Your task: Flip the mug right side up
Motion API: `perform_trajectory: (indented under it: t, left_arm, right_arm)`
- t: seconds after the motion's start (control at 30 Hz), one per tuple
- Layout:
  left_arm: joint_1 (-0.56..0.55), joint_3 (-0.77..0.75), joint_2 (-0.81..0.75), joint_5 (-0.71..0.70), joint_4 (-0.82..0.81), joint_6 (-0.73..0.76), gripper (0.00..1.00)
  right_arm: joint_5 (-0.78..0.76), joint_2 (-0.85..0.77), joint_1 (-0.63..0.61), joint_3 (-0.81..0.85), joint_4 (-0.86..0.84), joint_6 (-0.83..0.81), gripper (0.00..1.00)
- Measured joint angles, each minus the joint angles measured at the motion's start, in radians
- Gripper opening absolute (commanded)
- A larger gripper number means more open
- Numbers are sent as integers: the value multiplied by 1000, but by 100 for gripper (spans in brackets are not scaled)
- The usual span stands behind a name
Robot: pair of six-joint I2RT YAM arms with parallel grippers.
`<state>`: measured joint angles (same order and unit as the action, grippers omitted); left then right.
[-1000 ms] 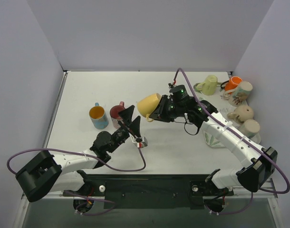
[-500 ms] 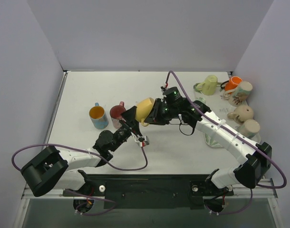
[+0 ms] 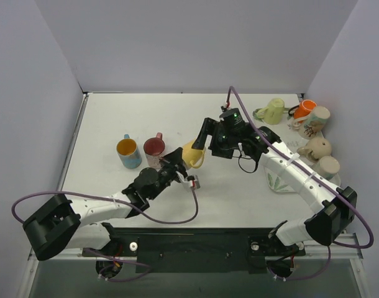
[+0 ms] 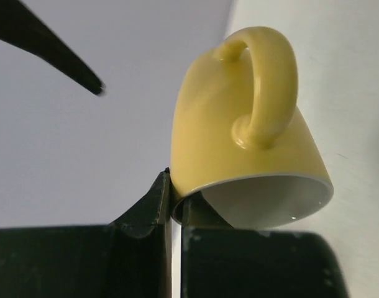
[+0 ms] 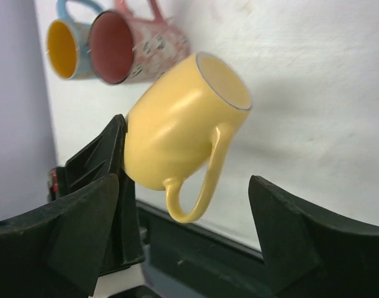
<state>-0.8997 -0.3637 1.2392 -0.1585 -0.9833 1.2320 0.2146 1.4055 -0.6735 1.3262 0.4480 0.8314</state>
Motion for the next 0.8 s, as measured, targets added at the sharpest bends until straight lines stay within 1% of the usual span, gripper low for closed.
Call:
perform_trajectory:
  t: [0.03, 0.1, 0.17, 0.2, 0.23, 0.37, 0.4, 0.5, 0.57, 0.67, 0.8]
  left_arm:
    - [-10, -43, -1, -28, 124, -53, 0]
    - [-11, -192, 7, -65, 440, -188, 0]
    - [3, -348, 23, -73, 700, -319, 0]
    - [11, -418, 34, -68, 802, -375, 0]
    - [25, -525, 51, -56, 951, -460, 0]
    - [78, -815, 146, 37, 1319, -677, 0]
    - [90, -864, 176, 63, 1384, -713, 0]
    - [150, -1043, 324, 165, 1645, -829, 0]
    - [192, -1111, 423, 217, 1772, -872, 0]
    - [246, -1145, 528, 254, 1907, -911, 0]
    - [298, -1202, 605, 249, 2043, -934, 0]
  right_arm:
    - [-33, 0, 8, 7, 13, -14, 84]
    - [-113, -7, 21, 16, 41, -44, 84]
    - [-182, -20, 32, 17, 65, -62, 84]
    - [-216, -31, 37, 17, 81, -73, 84]
    - [-241, -43, 43, 17, 94, -80, 84]
    - [-309, -93, 74, 13, 124, -104, 85]
    - [-328, -108, 86, 7, 128, -109, 85]
    - [-388, -153, 113, -18, 149, -124, 85]
    - [-420, -174, 128, -35, 162, -130, 85]
    - [-452, -190, 134, -53, 175, -140, 85]
    - [-477, -192, 136, -77, 178, -154, 85]
